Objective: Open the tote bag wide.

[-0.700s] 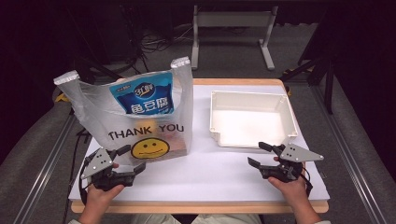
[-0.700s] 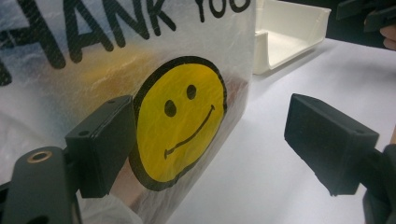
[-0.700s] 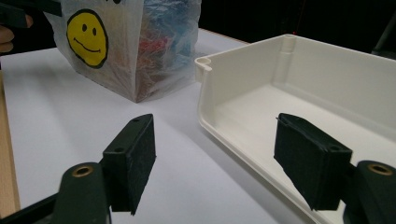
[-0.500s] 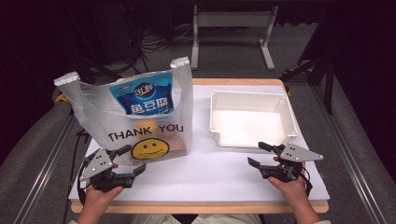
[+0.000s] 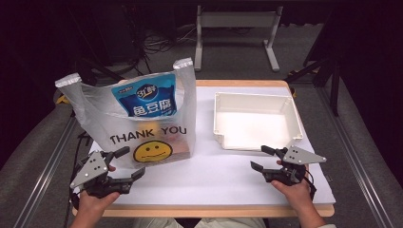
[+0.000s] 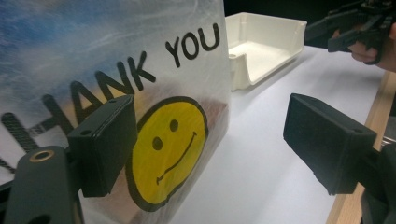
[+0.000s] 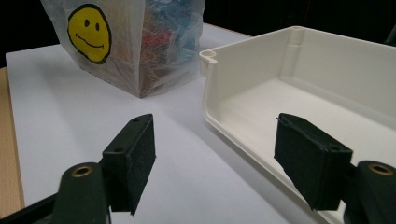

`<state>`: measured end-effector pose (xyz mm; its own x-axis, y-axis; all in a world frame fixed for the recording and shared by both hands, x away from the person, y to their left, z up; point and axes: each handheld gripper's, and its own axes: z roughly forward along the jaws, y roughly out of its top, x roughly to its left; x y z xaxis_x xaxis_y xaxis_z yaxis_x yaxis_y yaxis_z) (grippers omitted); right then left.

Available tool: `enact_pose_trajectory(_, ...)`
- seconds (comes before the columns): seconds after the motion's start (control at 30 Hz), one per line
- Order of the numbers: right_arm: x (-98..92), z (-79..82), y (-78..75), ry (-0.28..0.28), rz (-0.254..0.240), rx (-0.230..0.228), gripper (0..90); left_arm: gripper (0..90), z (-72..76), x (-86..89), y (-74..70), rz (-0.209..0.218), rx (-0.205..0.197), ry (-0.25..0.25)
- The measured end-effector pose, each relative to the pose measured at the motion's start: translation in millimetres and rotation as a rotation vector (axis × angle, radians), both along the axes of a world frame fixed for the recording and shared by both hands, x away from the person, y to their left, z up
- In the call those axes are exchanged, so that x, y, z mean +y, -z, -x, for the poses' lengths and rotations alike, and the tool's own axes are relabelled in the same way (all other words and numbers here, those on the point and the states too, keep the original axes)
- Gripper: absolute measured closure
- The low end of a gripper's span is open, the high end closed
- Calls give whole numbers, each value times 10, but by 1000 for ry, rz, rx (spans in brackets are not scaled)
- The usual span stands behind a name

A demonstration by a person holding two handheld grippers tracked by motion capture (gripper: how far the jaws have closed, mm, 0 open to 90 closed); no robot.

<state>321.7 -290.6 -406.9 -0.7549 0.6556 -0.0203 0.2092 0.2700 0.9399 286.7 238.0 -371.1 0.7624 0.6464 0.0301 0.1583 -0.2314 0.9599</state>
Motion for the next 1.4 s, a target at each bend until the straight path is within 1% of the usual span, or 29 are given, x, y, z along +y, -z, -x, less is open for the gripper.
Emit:
enact_pose_trajectory(0.03, -2, -1, 0, 2, -1, 0, 291, 180, 7, 13, -8, 5, -2, -5)
enact_pose_trajectory(0.07, -4, -1, 1, 3, -2, 0, 289, 180, 14, 26, -16, 8, -12, -17)
enact_pose_trajectory(0.1, -4, -1, 1, 3, -2, 0, 289, 181, 14, 26, -16, 8, -12, -17)
enact_pose_trajectory(0.23, 8, -4, 8, -1, 1, 2, 288, 185, 39, 104, -56, 21, -51, -61)
enact_pose_trajectory(0.27, 12, -5, 11, -2, 2, 2, 287, 185, 45, 135, -71, 31, -61, -72)
enact_pose_trajectory(0.47, 26, -17, 17, -8, 6, 8, 285, 188, 86, 312, -127, 65, -82, -134)
enact_pose_trajectory(0.57, 48, -24, 23, -19, 10, 8, 284, 191, 98, 399, -137, 84, -86, -172)
enact_pose_trajectory(0.67, 66, -32, 29, -25, 16, 11, 283, 191, 98, 452, -141, 97, -84, -197)
enact_pose_trajectory(0.77, 68, -33, 34, -27, 16, 12, 282, 191, 88, 482, -139, 88, -86, -234)
enact_pose_trajectory(0.93, 69, -31, 38, -27, 18, 13, 281, 186, 48, 515, -125, 83, -65, -300)
enact_pose_trajectory(1.07, 72, -32, 43, -29, 19, 16, 280, 182, 22, 545, -114, 85, -48, -344)
enact_pose_trajectory(1.2, 76, -30, 46, -28, 22, 13, 281, 181, -24, 565, -91, 77, -24, -362)
enact_pose_trajectory(1.27, 74, -25, 40, -27, 20, 8, 281, 184, -58, 580, -72, 77, 1, -356)
enact_pose_trajectory(1.33, 73, -25, 41, -27, 21, 8, 281, 189, -100, 600, -47, 89, 26, -338)
enact_pose_trajectory(1.37, 74, -28, 44, -28, 20, 10, 281, 189, -100, 600, -47, 89, 26, -338)
enact_pose_trajectory(1.4, 75, -30, 46, -28, 20, 12, 281, 191, -134, 622, -26, 90, 33, -331)
